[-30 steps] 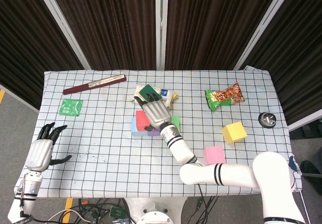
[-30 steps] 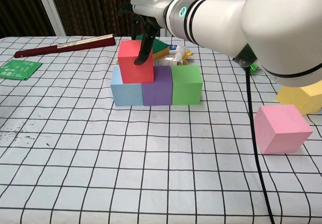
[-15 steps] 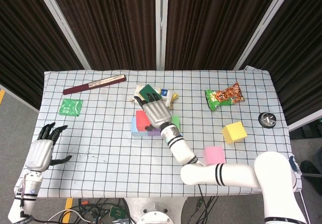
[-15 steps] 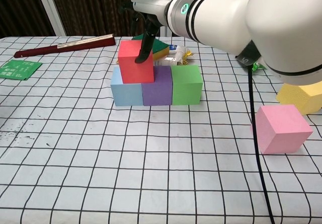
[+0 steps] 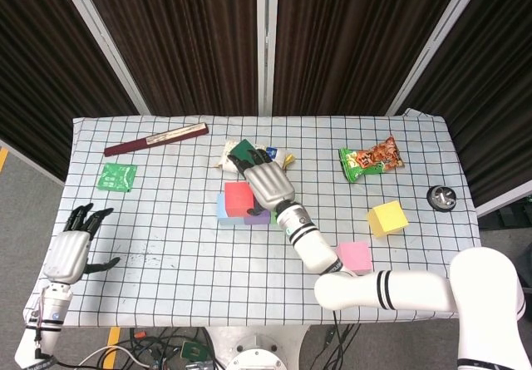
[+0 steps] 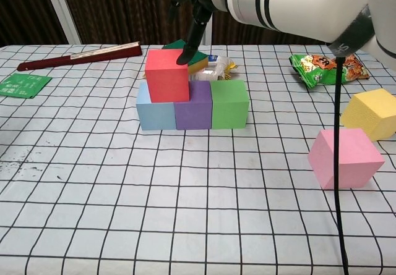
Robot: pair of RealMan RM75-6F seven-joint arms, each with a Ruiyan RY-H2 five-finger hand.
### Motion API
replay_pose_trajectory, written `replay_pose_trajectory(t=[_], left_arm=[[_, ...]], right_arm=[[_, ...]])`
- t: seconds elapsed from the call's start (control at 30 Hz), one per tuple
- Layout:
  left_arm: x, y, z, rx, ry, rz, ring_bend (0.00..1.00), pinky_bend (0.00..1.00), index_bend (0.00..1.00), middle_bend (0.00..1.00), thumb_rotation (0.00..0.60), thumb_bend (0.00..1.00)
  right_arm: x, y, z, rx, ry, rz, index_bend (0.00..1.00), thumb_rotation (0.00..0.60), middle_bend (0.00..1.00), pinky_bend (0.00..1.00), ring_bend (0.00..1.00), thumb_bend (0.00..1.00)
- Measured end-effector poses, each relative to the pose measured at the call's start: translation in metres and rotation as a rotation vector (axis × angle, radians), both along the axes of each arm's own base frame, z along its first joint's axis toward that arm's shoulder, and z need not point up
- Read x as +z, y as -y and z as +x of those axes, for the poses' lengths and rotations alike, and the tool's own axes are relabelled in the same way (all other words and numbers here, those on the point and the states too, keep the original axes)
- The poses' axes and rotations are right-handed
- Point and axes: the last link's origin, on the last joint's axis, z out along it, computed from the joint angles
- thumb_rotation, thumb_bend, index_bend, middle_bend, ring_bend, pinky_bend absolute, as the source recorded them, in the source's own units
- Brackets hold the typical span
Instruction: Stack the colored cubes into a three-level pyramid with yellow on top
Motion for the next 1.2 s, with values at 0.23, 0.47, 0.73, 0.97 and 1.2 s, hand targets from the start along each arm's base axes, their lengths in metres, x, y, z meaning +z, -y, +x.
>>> replay_pose_trajectory(t=[0.23,0.47,0.73,0.97,1.2], left_arm=[[0.001,-0.001,-0.001,0.002,0.006,0.001,0.02,0.04,0.15,0.18,0.6,0.0],[0.001,0.0,-0.001,0.004,0.011,-0.002,0.02,0.04,0.15,0.18,0.6,0.0],[0.0,-0.001,-0.001,0.005,0.011,-0.003,0.02,0.04,0.15,0.18,0.6,0.0],[0.0,-0.001,-0.001,0.004,0.012,-0.006,0.02,0.04,0.15,0.18,0.6,0.0],[-0.001,0.0,-0.001,0.003,0.012,-0.008,0.02,0.04,0.15,0.18,0.6,0.0]], right_arm=[[-0.019,0.004,0.002,-0.021,-0.024,0.035,0.0,0.6,0.19,0.0,0.0,0.0],[-0.03,0.004,0.003,-0.023,-0.055,0.008,0.0,0.6,0.25,0.0,0.0,0.0],[-0.032,0.005,0.002,-0.032,-0.059,-0.021,0.0,0.6,0.31,0.0,0.0,0.02],[-0.031,0.005,0.003,-0.026,-0.056,-0.032,0.0,0.6,0.36,0.0,0.0,0.06],[-0.031,0.005,0.003,-0.024,-0.054,-0.034,0.0,0.6,0.37,0.0,0.0,0.07]])
